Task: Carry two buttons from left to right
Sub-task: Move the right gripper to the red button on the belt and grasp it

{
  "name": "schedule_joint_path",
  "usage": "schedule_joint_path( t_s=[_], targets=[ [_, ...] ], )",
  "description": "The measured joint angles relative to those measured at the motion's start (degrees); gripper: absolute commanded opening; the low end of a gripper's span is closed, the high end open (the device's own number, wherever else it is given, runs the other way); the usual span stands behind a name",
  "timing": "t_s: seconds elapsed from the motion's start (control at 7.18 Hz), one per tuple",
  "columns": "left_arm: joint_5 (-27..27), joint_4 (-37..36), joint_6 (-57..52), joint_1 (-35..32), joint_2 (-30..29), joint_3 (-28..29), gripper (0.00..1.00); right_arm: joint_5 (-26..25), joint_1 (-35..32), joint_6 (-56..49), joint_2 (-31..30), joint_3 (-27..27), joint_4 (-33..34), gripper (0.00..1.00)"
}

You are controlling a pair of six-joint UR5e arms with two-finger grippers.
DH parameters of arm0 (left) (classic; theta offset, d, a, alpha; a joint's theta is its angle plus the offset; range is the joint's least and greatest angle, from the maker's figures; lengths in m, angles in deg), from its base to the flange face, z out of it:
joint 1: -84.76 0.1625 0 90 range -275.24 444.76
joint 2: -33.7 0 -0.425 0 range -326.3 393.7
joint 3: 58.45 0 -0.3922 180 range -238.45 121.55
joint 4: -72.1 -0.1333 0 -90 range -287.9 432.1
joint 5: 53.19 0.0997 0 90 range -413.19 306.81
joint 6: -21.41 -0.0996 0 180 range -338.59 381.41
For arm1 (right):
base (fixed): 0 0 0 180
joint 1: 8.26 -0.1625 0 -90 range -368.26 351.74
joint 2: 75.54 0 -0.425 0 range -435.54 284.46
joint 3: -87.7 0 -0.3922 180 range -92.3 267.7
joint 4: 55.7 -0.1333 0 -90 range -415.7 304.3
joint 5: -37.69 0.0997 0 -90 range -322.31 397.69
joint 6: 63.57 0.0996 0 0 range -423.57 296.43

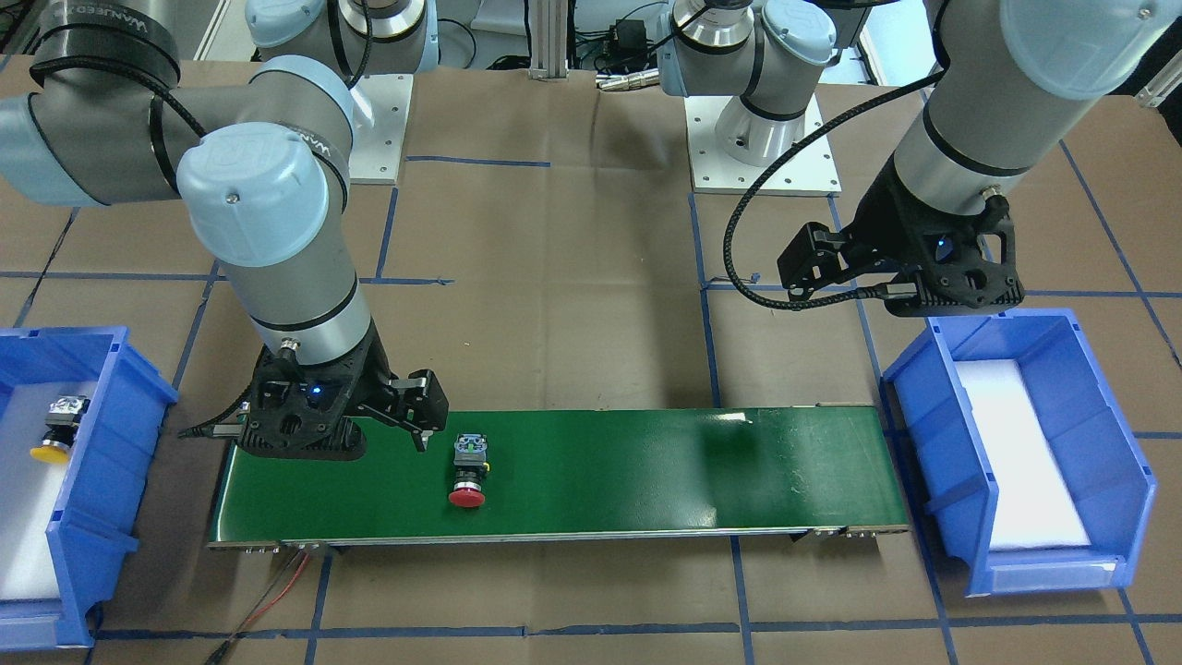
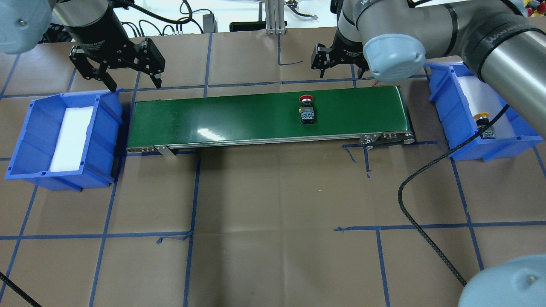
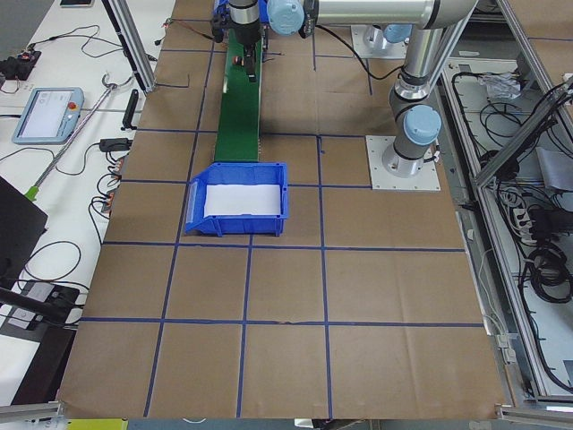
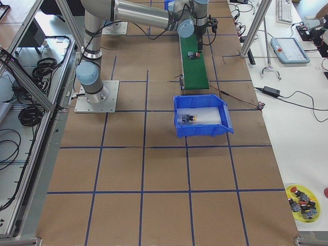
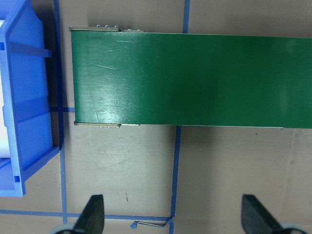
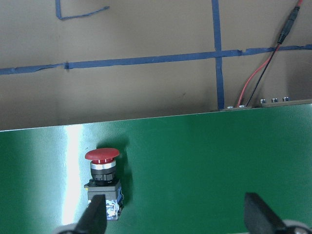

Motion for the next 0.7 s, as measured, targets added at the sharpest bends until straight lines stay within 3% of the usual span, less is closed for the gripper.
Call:
schedule_joint_path(
  t_s=[0.7],
  targets=[
    [-0.05,-0.08,0.00,0.00,0.01,-0.02,1.00,-0.42,1.42,0.71,0.55,0.22,-0.12,0.99]
  ],
)
